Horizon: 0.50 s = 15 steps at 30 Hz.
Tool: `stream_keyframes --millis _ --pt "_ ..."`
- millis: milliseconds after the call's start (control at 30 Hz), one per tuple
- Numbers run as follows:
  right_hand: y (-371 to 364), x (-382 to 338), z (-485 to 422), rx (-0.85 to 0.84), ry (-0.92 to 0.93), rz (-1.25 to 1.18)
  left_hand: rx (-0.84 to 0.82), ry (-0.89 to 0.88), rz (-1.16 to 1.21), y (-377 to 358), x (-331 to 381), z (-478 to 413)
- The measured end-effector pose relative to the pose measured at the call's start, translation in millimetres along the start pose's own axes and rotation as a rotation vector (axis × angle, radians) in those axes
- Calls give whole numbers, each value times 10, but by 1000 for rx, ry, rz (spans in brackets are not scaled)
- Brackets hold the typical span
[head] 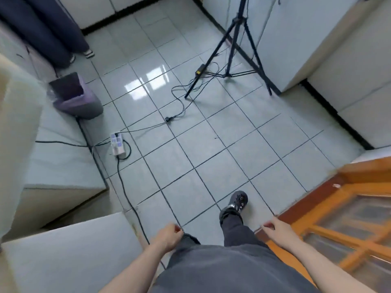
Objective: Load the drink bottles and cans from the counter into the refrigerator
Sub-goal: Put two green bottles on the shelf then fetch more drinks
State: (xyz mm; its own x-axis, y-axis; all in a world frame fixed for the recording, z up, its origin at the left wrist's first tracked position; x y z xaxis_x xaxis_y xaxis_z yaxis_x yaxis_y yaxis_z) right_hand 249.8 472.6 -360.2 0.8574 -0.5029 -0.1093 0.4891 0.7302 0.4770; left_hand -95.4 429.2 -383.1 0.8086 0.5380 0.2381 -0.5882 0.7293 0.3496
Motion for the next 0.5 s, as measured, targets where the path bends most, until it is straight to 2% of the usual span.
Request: stream_keyframes --millis 300,500 --pt "1209 1287 -506 106 -199 -328 33 -188 -137 330 2452 -447" --pt "1702 1610 -689 186 -301 -593 -1 -347 -315 397 3695 -665"
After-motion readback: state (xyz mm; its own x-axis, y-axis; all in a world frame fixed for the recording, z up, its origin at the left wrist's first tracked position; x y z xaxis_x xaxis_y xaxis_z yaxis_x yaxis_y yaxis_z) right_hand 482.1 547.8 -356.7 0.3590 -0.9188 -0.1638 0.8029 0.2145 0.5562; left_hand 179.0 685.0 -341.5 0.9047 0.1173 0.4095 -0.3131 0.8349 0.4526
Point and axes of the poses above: each hand's wrist, its own z-axis away from the middle knuckle, its own y-axis out of the back of the hand, x = y × z, the point moved 5 cm from there along -z, towards the middle knuckle, and after that the axes turned 5 degrees about -y, right-handed, at the moved point
